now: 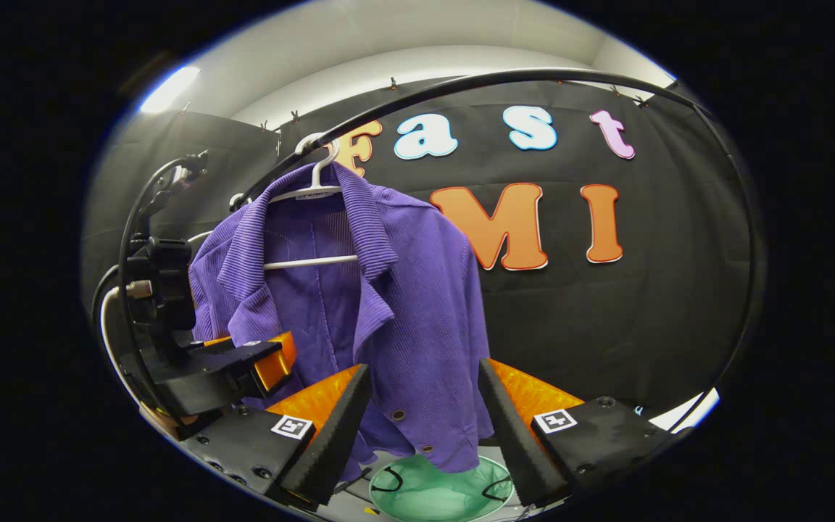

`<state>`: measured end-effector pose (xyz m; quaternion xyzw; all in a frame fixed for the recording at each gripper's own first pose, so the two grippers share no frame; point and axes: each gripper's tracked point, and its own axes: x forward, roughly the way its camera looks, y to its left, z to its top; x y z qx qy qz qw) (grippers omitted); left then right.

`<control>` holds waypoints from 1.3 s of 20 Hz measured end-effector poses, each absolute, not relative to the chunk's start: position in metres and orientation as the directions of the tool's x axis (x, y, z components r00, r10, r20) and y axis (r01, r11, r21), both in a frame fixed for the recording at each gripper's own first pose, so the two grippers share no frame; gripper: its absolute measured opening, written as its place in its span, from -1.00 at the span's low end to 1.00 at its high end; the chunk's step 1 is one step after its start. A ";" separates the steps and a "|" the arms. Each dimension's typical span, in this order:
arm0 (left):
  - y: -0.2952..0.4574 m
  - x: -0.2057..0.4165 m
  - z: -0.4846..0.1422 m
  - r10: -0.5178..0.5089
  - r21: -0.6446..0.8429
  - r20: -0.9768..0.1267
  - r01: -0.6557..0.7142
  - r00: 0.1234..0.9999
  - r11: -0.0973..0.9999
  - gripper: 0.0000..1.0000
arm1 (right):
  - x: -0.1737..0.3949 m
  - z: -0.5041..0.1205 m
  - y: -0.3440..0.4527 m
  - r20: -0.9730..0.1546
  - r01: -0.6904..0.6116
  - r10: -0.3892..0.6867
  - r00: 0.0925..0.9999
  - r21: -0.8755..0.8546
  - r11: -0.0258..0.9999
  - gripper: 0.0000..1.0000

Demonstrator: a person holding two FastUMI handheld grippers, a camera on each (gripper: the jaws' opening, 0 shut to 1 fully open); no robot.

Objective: Grasp the clothes on the hanger with both hands and then place them into the laundry hamper below.

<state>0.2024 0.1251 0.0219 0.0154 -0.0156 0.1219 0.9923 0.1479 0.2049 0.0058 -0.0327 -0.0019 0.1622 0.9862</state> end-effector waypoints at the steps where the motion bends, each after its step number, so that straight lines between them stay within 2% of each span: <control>1: 0.128 0.207 0.022 0.235 0.029 0.035 -0.236 0.971 0.971 0.97 | 0.156 0.005 0.215 -0.006 -0.330 0.330 0.944 -0.066 0.942 0.79; 2: 0.130 0.211 0.023 0.227 0.031 0.035 -0.228 0.973 0.973 0.91 | 0.164 0.007 0.225 -0.005 -0.336 0.337 0.942 -0.068 0.939 0.79; 5: 0.136 0.222 0.025 0.199 0.034 0.037 -0.200 0.979 0.979 0.90 | 0.191 0.008 0.246 0.006 -0.340 0.341 0.940 -0.079 0.937 0.79; 6: 0.138 0.225 0.024 0.190 0.033 0.036 -0.191 0.981 0.981 0.84 | 0.200 0.010 0.252 0.013 -0.336 0.339 0.941 -0.087 0.938 0.92; 8: 0.139 0.231 0.023 0.164 0.026 0.029 -0.165 0.986 0.986 0.89 | 0.219 0.012 0.262 0.024 -0.330 0.334 0.942 -0.100 0.939 0.92; 9: 0.140 0.234 0.024 0.154 0.023 0.031 -0.155 0.988 0.988 0.84 | 0.227 0.013 0.263 0.030 -0.327 0.331 0.943 -0.103 0.939 0.92; 10: 0.143 0.235 0.025 0.150 0.024 0.035 -0.151 0.988 0.988 0.92 | 0.237 0.016 0.265 0.041 -0.325 0.331 0.943 -0.108 0.940 0.92; 14: 0.146 0.241 0.028 0.132 0.023 0.033 -0.132 0.991 0.991 0.70 | 0.263 0.027 0.263 0.072 -0.322 0.332 0.941 -0.124 0.939 0.92; 15: 0.147 0.241 0.028 0.131 0.017 0.031 -0.132 0.991 0.991 0.72 | 0.271 0.025 0.262 0.066 -0.326 0.336 0.940 -0.122 0.937 0.92; 16: 0.149 0.242 0.028 0.134 0.014 0.026 -0.134 0.991 0.991 0.58 | 0.281 0.024 0.263 0.056 -0.332 0.339 0.939 -0.113 0.937 0.85; 17: 0.151 0.242 0.028 0.138 0.011 0.024 -0.138 0.990 0.990 0.53 | 0.289 0.023 0.264 0.049 -0.341 0.347 0.936 -0.102 0.934 0.92; 19: 0.154 0.243 0.029 0.146 0.008 0.023 -0.146 0.989 0.989 0.32 | 0.290 0.021 0.264 0.040 -0.365 0.369 0.928 -0.087 0.927 0.92; 21: 0.155 0.242 0.028 0.153 0.004 0.018 -0.153 0.988 0.988 0.00 | 0.295 0.022 0.269 0.040 -0.396 0.400 0.916 -0.079 0.915 0.92; 22: 0.156 0.242 0.027 0.155 0.003 0.015 -0.155 0.988 0.988 -0.16 | 0.298 0.023 0.272 0.036 -0.410 0.413 0.910 -0.070 0.909 1.00; 26: 0.154 0.240 0.030 0.150 -0.010 0.017 -0.150 0.989 0.989 -0.85 | 0.301 0.022 0.279 0.027 -0.453 0.454 0.891 -0.029 0.891 0.62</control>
